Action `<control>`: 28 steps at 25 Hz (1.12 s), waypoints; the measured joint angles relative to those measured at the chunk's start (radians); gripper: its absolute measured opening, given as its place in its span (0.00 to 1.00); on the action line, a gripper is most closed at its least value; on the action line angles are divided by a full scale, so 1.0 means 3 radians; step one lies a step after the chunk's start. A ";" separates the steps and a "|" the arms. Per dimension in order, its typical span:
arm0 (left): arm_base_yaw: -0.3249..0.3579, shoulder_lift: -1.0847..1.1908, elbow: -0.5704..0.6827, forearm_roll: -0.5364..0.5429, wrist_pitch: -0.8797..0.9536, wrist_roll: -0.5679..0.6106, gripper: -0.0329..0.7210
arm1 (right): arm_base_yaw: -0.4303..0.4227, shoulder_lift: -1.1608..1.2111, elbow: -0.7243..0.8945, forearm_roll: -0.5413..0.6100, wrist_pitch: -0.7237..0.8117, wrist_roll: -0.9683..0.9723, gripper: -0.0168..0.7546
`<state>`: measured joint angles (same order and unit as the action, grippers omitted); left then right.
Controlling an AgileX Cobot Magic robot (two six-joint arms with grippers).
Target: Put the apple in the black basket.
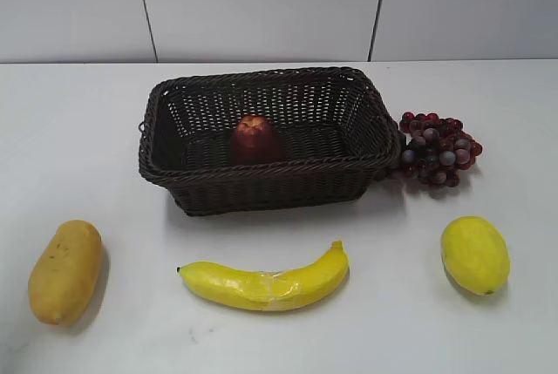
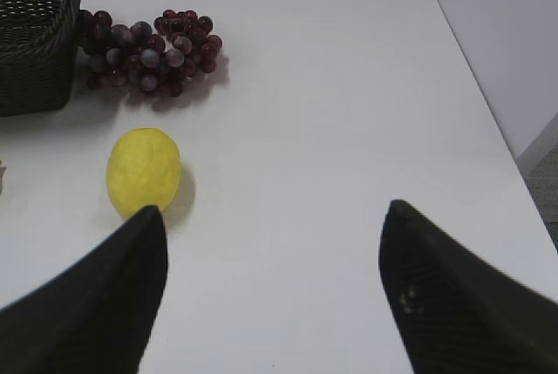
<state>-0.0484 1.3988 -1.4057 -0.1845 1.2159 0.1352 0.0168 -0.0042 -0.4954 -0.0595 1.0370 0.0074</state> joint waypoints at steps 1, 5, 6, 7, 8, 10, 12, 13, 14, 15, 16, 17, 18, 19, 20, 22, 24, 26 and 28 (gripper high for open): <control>0.0000 -0.0186 0.0169 0.0004 -0.0002 0.0000 0.83 | 0.0000 0.0000 0.0000 0.0000 0.0000 0.0000 0.76; 0.0000 -0.0905 0.0847 0.0011 0.0002 0.0000 0.83 | 0.0000 0.0000 0.0000 0.0000 0.0000 0.0000 0.76; 0.0000 -0.1114 0.1020 0.0011 -0.0023 0.0000 0.83 | 0.0000 0.0000 0.0000 0.0000 0.0000 0.0000 0.76; 0.0000 -0.1330 0.1159 0.0011 -0.0054 0.0000 0.83 | 0.0000 0.0000 0.0000 0.0000 0.0000 0.0000 0.76; 0.0000 -0.1550 0.1323 0.0011 -0.0093 0.0000 0.83 | 0.0000 0.0000 0.0000 0.0000 0.0000 0.0000 0.76; 0.0000 -0.1948 0.1626 0.0011 -0.0181 0.0000 0.83 | 0.0000 0.0000 0.0000 0.0000 0.0000 0.0000 0.76; 0.0000 -0.2340 0.1878 0.0011 -0.0227 0.0000 0.83 | 0.0000 0.0000 0.0000 0.0000 0.0000 0.0000 0.76; 0.0000 -0.2553 0.2006 0.0011 -0.0235 0.0000 0.83 | 0.0000 0.0000 0.0000 0.0000 0.0000 0.0000 0.76; 0.0000 -0.2765 0.2107 0.0011 -0.0249 0.0000 0.83 | 0.0000 0.0000 0.0000 0.0000 0.0000 0.0000 0.76; 0.0000 -0.2972 0.2225 0.0011 -0.0249 0.0000 0.83 | 0.0000 0.0000 0.0000 0.0000 0.0000 0.0000 0.76; 0.0000 -0.3136 0.2335 0.0011 -0.0252 0.0000 0.83 | 0.0000 0.0000 0.0000 0.0000 0.0000 0.0000 0.76; 0.0000 -0.3329 0.2441 0.0011 -0.0260 0.0000 0.83 | 0.0000 0.0000 0.0000 0.0000 0.0000 0.0000 0.76; 0.0000 -0.3513 0.2522 0.0011 -0.0260 0.0000 0.83 | 0.0000 0.0000 0.0000 0.0000 0.0000 0.0000 0.76; 0.0000 -0.3659 0.2611 0.0011 -0.0275 0.0000 0.83 | 0.0000 0.0000 0.0000 0.0000 0.0000 0.0000 0.76; 0.0000 -0.3826 0.2692 0.0015 -0.0290 0.0000 0.83 | 0.0000 0.0000 0.0000 0.0000 0.0000 0.0000 0.76; 0.0000 -0.4110 0.2812 0.0039 -0.0315 0.0000 0.83 | 0.0000 0.0000 0.0000 0.0000 0.0000 0.0000 0.76; 0.0000 -0.4308 0.2907 0.0084 -0.0370 0.0000 0.83 | 0.0000 0.0000 0.0000 0.0000 0.0000 0.0000 0.76; 0.0000 -0.4441 0.2985 0.0101 -0.0422 0.0000 0.83 | 0.0000 0.0000 0.0000 0.0000 0.0000 0.0000 0.76; 0.0000 -0.4481 0.3054 0.0107 -0.0424 0.0000 0.83 | 0.0000 0.0000 0.0000 0.0000 0.0000 0.0000 0.76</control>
<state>-0.0484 0.0545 -0.4896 -0.1524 1.0885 0.1352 0.0168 -0.0042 -0.4954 -0.0595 1.0370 0.0074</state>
